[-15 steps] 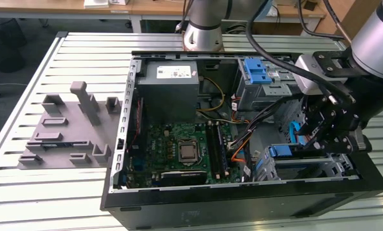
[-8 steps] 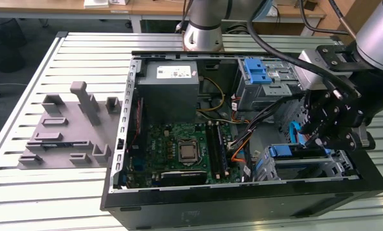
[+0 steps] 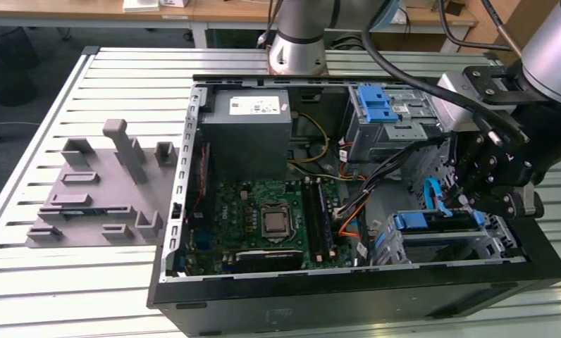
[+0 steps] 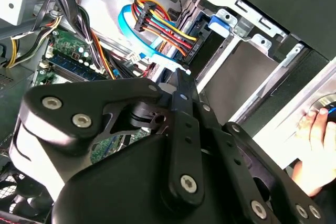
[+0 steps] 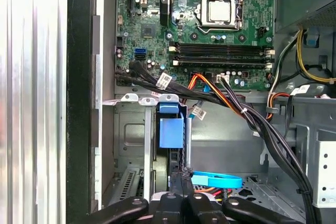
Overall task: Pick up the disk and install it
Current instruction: 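Insert the second disk wire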
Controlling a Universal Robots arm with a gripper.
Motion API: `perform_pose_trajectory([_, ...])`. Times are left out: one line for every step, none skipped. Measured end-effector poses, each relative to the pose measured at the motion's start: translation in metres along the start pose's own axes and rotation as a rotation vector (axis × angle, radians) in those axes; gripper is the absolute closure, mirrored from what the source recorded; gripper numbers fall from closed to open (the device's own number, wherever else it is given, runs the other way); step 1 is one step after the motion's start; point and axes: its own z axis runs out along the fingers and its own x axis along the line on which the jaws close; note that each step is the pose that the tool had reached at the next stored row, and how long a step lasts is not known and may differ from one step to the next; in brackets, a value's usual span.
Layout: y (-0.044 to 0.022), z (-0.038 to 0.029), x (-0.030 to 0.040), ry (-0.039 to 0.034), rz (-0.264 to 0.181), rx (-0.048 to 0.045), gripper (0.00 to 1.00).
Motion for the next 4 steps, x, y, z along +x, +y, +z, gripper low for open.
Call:
perform_pose_trajectory([0.0, 0.0, 0.0, 0.0, 0.0, 0.0, 0.89])
perform_pose_trajectory([0.0, 0.0, 0.0, 0.0001, 0.0, 0.0, 0.89])
perform_pose_trajectory([0.0, 0.0, 0.0, 0.0, 0.0, 0.0, 0.89])
perform_pose_trajectory([0.0, 0.0, 0.0, 0.0, 0.0, -0.0001, 0.89])
